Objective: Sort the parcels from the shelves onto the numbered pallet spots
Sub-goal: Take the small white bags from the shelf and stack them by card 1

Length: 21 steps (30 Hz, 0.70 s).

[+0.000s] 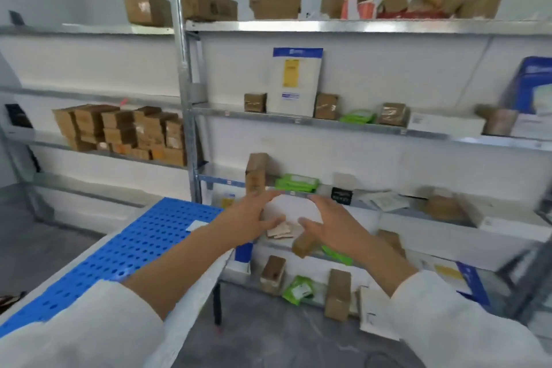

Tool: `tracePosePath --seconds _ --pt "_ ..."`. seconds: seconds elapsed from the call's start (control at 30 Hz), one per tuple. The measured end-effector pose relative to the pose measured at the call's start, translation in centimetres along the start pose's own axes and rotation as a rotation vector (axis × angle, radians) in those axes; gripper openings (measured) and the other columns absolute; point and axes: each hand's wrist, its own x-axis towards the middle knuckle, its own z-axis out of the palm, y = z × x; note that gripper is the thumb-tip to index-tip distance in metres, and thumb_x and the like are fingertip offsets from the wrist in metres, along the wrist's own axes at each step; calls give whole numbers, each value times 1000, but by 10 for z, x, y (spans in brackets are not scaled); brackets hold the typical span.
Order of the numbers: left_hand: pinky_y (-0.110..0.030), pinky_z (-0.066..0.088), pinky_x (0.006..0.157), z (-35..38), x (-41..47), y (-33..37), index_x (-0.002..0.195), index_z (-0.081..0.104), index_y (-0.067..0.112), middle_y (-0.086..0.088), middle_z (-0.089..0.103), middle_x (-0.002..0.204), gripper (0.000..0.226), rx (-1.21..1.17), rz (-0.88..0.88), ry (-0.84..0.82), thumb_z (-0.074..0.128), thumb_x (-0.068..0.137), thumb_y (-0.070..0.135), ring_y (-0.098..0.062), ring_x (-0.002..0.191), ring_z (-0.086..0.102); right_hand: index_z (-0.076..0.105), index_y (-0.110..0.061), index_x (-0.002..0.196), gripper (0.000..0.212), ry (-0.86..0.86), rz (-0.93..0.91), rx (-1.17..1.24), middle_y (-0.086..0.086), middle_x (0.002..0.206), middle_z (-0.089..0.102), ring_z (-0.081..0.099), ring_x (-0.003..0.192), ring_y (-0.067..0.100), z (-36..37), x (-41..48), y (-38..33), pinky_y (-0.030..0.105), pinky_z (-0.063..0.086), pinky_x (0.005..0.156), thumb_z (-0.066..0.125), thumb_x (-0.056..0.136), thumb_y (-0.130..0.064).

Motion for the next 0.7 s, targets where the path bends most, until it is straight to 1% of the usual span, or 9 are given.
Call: tracePosePath --seconds 0.07,0.13,0.17,0.23,0.33,0.4,0.5,0.63,0.7 --pt "-36 42 104 15 24 27 145 31 40 5 46 141 59 -31 72 -24 52 92 53 -13 124 49 33 -20 146 61 58 58 -2 4 146 43 42 133 23 -21 -15 23 35 38 105 50 95 -50" --pt "-34 39 107 30 44 48 147 30 38 6 43 145 61 -23 150 -60 50 92 55 -13 130 43 34 -19 144 59 89 124 5 3 145 43 42 131 21 -36 -29 42 32 37 102 50 96 -49" --pt "-37 39 108 37 54 55 147 29 39 6 41 147 61 -9 181 -77 48 92 57 -14 132 42 34 -18 145 60 98 147 2 3 147 42 41 132 20 -42 -33 50 31 36 102 50 96 -48" --pt "-41 39 108 50 76 65 147 28 40 6 39 148 62 -15 218 -97 48 91 59 -15 132 43 30 -18 149 65 108 201 -10 3 152 36 37 137 20 -51 -36 68 33 33 108 49 95 -50" --pt "-39 41 105 67 107 74 145 30 39 3 42 144 61 -67 261 -108 49 91 58 -15 127 46 30 -18 149 65 139 272 -9 3 154 34 35 138 20 -56 -27 94 33 31 110 50 95 -49" --pt "-38 42 104 78 129 73 145 29 39 3 42 143 61 -71 279 -121 49 91 59 -17 127 47 29 -19 149 64 156 311 -2 2 155 32 33 140 19 -56 -17 107 33 30 112 50 96 -48" --pt "-37 42 104 94 164 65 145 30 36 2 44 142 59 -65 290 -116 49 93 55 -18 128 46 29 -19 149 65 165 357 -5 1 155 32 33 140 19 -49 6 127 36 29 114 50 95 -49" --pt "-37 36 104 121 205 41 149 25 36 1 31 153 60 -15 267 -186 46 95 54 -18 137 36 32 -17 148 63 125 406 26 3 151 37 37 136 19 -35 48 153 36 32 112 52 96 -46" --pt "-37 35 105 132 228 25 148 24 38 2 27 156 61 -15 252 -227 45 94 56 -16 140 31 34 -17 146 61 123 432 53 2 150 39 39 134 17 -28 70 166 32 33 110 53 95 -45"
